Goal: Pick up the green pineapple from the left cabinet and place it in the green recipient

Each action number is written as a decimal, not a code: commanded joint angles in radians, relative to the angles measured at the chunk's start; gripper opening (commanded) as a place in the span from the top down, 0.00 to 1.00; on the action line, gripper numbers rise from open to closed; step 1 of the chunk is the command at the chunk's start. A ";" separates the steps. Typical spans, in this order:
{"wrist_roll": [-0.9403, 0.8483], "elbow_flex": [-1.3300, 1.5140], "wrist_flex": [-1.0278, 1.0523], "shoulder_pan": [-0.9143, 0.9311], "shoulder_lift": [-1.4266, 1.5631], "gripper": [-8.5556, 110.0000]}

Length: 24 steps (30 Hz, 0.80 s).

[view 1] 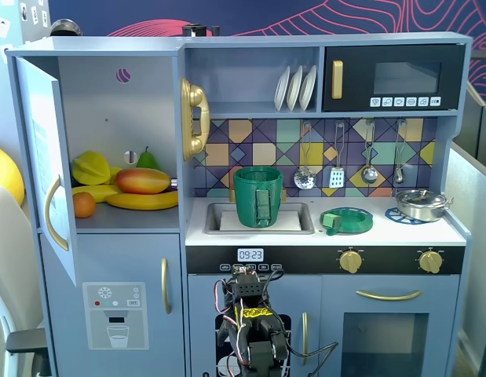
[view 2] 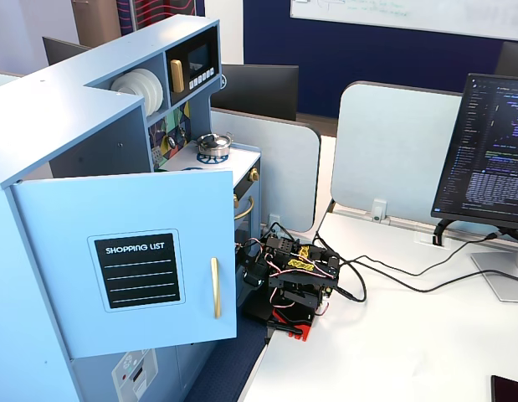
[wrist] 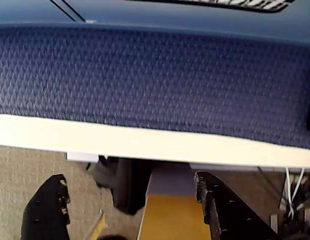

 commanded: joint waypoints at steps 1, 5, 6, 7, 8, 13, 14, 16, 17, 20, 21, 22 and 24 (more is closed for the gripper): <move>0.020 -0.006 0.118 -0.011 -0.006 0.74; 0.074 -0.005 0.221 -0.009 -0.005 0.77; 0.081 -0.005 0.219 -0.014 -0.005 0.78; 0.083 -0.005 0.219 -0.015 -0.005 0.79; 0.083 -0.005 0.219 -0.015 -0.005 0.79; 0.084 -0.005 0.219 -0.021 -0.005 0.79; 0.084 -0.005 0.219 -0.021 -0.005 0.79; 0.086 -0.005 0.219 -0.021 -0.005 0.79; 0.080 -0.005 0.219 -0.021 -0.005 0.80; 0.080 -0.005 0.219 -0.041 -0.005 0.81; 0.084 -0.005 0.219 -0.048 -0.005 0.81; 0.098 -0.005 0.218 -0.052 -0.005 0.82; 0.141 -0.005 0.210 -0.063 -0.005 0.82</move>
